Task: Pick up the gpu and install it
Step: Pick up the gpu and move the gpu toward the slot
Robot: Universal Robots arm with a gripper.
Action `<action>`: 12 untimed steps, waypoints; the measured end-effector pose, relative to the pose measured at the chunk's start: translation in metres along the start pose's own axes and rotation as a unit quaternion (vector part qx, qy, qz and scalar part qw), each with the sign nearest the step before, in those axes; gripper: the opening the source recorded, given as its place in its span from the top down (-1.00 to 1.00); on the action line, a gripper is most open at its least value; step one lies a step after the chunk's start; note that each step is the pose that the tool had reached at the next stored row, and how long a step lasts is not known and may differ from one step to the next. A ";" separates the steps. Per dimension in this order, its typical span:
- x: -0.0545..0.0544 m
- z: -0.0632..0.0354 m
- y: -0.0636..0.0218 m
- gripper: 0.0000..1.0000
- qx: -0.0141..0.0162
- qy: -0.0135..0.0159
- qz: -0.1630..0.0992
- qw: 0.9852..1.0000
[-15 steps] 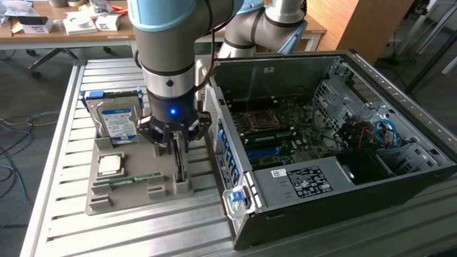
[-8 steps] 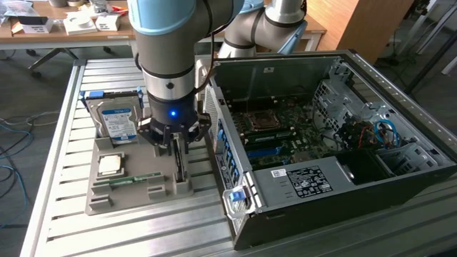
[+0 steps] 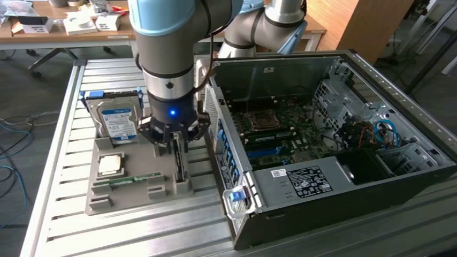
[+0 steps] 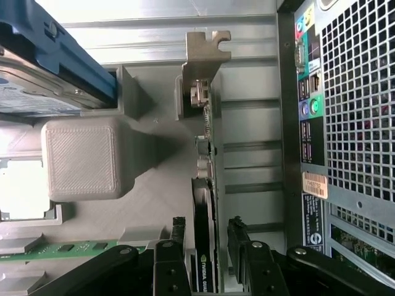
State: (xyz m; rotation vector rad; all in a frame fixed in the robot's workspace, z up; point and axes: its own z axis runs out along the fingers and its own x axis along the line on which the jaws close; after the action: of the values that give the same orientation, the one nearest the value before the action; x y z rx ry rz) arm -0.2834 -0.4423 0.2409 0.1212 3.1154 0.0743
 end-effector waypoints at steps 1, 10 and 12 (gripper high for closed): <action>0.000 0.0011 0.0002 0.17 0.000 0.000 0.000 1.000; 0.000 0.0041 0.0002 0.17 0.000 0.000 0.000 1.000; 0.001 0.0054 0.0003 0.17 0.000 0.000 0.000 1.000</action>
State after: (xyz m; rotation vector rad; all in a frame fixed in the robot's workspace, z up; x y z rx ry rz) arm -0.2838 -0.4417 0.2356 0.1216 3.1153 0.0744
